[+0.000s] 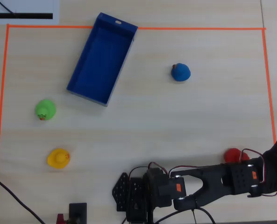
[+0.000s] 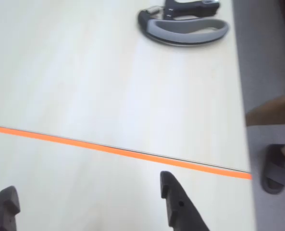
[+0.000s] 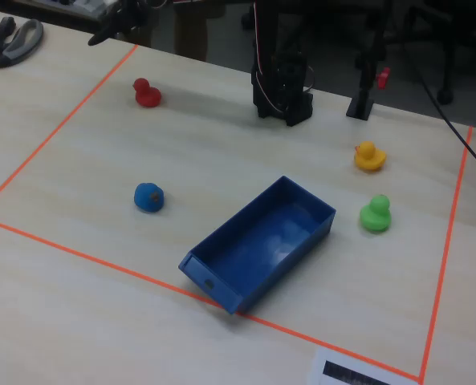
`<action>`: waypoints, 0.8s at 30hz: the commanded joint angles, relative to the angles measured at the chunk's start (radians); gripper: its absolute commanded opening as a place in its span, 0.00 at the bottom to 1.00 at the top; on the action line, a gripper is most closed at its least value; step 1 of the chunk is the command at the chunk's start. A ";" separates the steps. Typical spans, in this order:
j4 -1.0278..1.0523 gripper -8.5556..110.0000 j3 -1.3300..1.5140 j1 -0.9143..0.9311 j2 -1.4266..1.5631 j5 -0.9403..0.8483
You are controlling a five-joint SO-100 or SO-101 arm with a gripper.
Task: Grasp red duck and put it into box.
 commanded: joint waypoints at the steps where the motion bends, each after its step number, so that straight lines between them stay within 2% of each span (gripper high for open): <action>1: -0.028 0.41 -0.012 0.031 0.029 -0.038; 14: -0.078 0.41 0.296 0.003 0.156 -0.103; 24: -0.058 0.41 0.380 -0.032 0.181 -0.117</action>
